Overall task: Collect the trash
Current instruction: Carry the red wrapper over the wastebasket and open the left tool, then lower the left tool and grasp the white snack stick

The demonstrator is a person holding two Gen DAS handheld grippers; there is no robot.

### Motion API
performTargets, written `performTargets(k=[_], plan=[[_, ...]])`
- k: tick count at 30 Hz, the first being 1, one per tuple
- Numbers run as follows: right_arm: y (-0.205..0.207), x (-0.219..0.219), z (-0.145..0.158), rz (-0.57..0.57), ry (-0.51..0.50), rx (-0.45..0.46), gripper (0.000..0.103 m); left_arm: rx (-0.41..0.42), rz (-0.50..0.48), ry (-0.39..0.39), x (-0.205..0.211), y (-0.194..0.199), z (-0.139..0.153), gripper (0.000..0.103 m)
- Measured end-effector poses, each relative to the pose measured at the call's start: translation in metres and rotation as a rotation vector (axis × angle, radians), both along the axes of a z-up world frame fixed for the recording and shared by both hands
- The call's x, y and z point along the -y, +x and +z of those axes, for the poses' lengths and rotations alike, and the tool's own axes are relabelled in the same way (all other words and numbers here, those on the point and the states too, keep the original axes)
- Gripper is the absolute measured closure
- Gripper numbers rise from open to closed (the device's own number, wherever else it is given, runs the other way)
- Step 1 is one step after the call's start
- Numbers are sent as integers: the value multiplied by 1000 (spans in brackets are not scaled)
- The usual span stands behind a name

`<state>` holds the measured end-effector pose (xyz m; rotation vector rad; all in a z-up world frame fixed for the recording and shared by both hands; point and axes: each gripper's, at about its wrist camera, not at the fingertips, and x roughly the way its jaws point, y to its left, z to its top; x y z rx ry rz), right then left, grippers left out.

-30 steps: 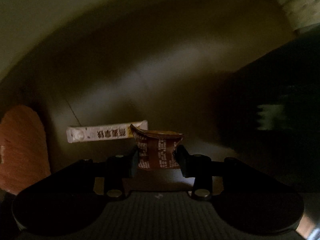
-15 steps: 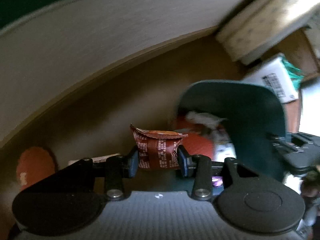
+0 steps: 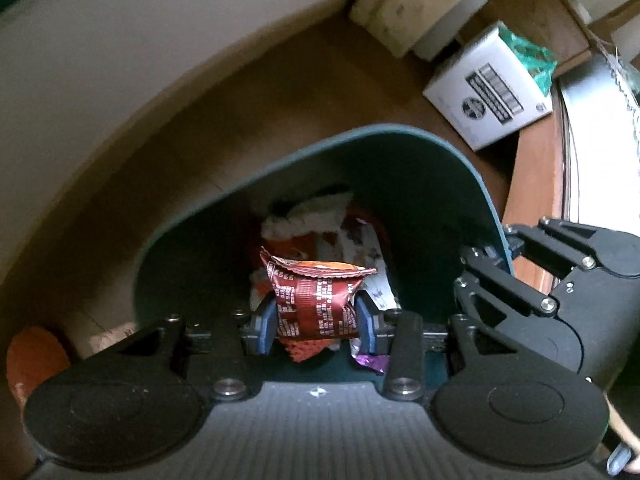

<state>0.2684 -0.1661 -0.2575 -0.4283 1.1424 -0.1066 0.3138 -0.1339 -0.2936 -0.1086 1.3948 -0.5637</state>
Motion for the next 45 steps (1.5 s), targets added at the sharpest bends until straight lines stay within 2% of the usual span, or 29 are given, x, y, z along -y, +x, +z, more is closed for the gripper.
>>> performTargets(k=[8, 11, 18, 20, 24, 27, 29, 32, 34, 39, 40, 42, 45], plan=[[0, -7, -1, 25, -5, 12, 99, -46, -16, 30, 14, 3, -26, 63], [1, -8, -1, 27, -3, 13, 99, -40, -9, 33, 15, 2, -29, 49], [2, -1, -4, 25, -25, 19, 101, -5, -13, 13, 7, 0, -20, 47], [5, 6, -6, 25, -34, 15, 102, 16, -20, -1, -1, -2, -12, 46], [14, 36, -7, -24, 21, -16, 102, 63, -5, -12, -30, -3, 3, 34], [23, 68, -10, -95, 87, -46, 102, 93, 2, 32, -51, -2, 0, 28], [28, 83, -12, -108, 92, -57, 102, 87, 1, 77, -63, 1, -12, 28], [35, 100, -13, -119, 101, -59, 102, 17, 36, 137, -79, 10, -45, 28], [39, 109, -12, -114, 86, -55, 102, -52, 101, 162, -91, 17, -72, 28], [45, 130, -8, -116, 59, -36, 102, -244, 293, 144, -116, 34, -136, 28], [45, 132, -8, -101, 52, -32, 101, -234, 284, 147, -115, 36, -145, 27], [41, 136, -8, -96, 52, -28, 101, -155, 165, 233, -97, 36, -159, 28], [38, 142, -8, -103, 63, -18, 101, -143, -1, 269, -77, 30, -184, 28]])
